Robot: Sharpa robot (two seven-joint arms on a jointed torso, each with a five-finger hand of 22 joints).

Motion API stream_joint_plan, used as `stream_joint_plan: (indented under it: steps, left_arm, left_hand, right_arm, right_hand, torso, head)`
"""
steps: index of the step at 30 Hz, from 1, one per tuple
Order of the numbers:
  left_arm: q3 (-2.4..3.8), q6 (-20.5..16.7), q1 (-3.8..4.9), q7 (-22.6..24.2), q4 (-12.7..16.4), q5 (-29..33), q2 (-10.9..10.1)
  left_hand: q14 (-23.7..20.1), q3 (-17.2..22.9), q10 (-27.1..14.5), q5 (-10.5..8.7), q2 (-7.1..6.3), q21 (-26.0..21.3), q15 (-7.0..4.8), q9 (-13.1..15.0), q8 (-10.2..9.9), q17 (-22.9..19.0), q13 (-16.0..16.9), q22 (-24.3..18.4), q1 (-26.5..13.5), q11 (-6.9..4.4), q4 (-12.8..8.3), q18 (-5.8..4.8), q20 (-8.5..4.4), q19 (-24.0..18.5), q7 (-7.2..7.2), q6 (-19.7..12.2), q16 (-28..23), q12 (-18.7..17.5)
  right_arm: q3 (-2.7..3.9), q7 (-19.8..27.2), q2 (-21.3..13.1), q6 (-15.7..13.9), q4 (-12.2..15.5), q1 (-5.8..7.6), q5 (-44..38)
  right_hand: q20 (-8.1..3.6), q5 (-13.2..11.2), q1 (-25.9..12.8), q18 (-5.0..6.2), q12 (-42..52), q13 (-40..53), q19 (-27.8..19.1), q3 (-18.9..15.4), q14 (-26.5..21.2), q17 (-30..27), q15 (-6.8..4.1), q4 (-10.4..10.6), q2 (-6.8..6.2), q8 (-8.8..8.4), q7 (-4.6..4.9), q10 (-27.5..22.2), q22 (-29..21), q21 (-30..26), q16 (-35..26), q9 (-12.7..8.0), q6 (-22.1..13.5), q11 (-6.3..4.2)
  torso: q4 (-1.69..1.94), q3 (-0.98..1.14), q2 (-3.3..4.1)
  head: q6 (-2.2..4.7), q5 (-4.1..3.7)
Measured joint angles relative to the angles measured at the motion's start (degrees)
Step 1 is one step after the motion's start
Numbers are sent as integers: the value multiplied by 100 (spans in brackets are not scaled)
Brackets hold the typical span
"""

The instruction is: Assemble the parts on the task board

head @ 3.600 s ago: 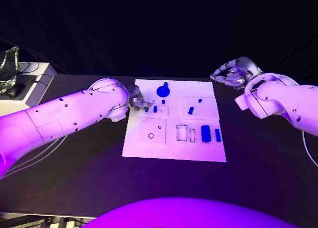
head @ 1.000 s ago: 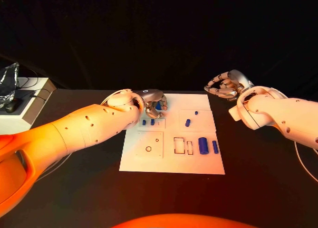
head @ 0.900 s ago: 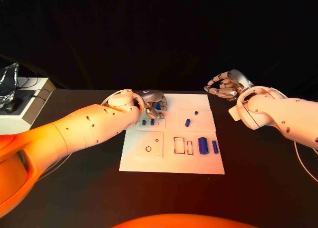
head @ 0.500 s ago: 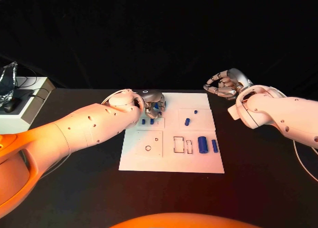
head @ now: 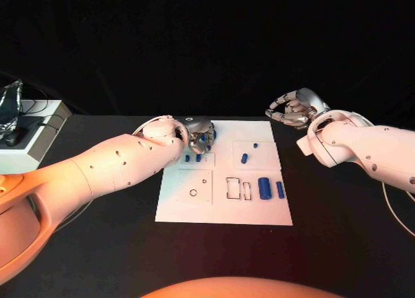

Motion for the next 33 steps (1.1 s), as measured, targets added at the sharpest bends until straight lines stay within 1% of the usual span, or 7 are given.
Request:
stream_joint_plan:
  steps: [2,17,20,23,26,28,33]
  left_arm:
    - [-1,15,0,-3,-9,-3,11]
    - [-8,96,0,-17,-78,-14,55]
    - [-12,104,2,-17,-84,-15,68]
    - [-14,108,5,-17,-95,-15,78]
    - [-17,108,6,-15,-104,-15,81]
    - [-17,106,6,-11,-110,-15,83]
    - [-22,97,6,1,-122,-15,84]
  left_hand:
    - [21,14,20,0,0,16,-21,-4,0,19,4,17,0,-21,14,0,0,0,-13,13,0,0]
    - [20,47,76,0,0,50,-21,-17,0,19,24,43,0,-36,13,-1,0,0,-20,60,44,0]
    - [42,87,142,0,0,94,-42,-23,0,54,42,81,0,-41,4,-1,-21,20,-23,100,60,1]
    - [168,124,277,0,63,220,-63,-23,0,183,67,191,63,-78,-33,-1,-58,144,-51,178,146,42]
    - [205,124,351,-26,84,272,-84,-23,0,257,90,261,50,-120,-33,-2,-71,175,-61,245,170,50]
    - [251,124,398,-26,98,338,-117,-23,0,310,101,303,37,-113,-33,-2,-90,236,-82,265,212,49]
    - [301,124,471,-60,127,399,-123,-23,0,384,116,374,8,-143,-33,-4,-103,286,-94,338,239,49]
  right_arm:
    - [0,0,0,0,2,0,0]
    - [1,0,-5,-2,28,1,-2]
    - [1,0,-5,-2,31,1,-2]
    - [0,0,-5,-3,32,1,-2]
    - [0,0,-5,-3,33,0,-2]
    - [0,0,-5,-3,33,0,-2]
    - [0,0,-3,-4,33,0,-2]
  right_hand:
    - [0,0,0,0,0,0,0,0,0,0,0,0,0,0,0,0,0,0,0,0,0,0]
    - [0,0,0,0,0,-1,0,0,0,0,0,0,0,0,0,3,-1,0,0,-1,0,3]
    - [0,0,0,0,0,-1,0,0,0,0,0,0,0,0,0,4,-1,0,0,-1,0,3]
    - [0,0,0,0,0,-1,0,0,0,0,0,0,0,0,0,4,-1,0,0,-1,0,3]
    - [0,0,0,0,0,-2,0,0,0,0,0,0,0,0,0,4,-2,0,0,-1,0,3]
    - [0,0,0,0,0,-2,0,0,0,0,0,0,0,0,0,4,-2,0,0,3,0,3]
    - [0,0,0,0,0,-2,0,-1,0,0,0,0,0,0,0,4,-2,0,0,7,0,4]
  torso:
    - [0,0,0]
    - [0,4,2]
    - [0,3,2]
    - [-1,3,2]
    - [-2,3,2]
    - [-1,3,1]
    - [4,1,0]
  head:
    - [-1,-1]
    - [-28,-16]
    - [-34,-17]
    - [-37,-18]
    - [-42,-15]
    - [-44,-13]
    - [-50,-13]
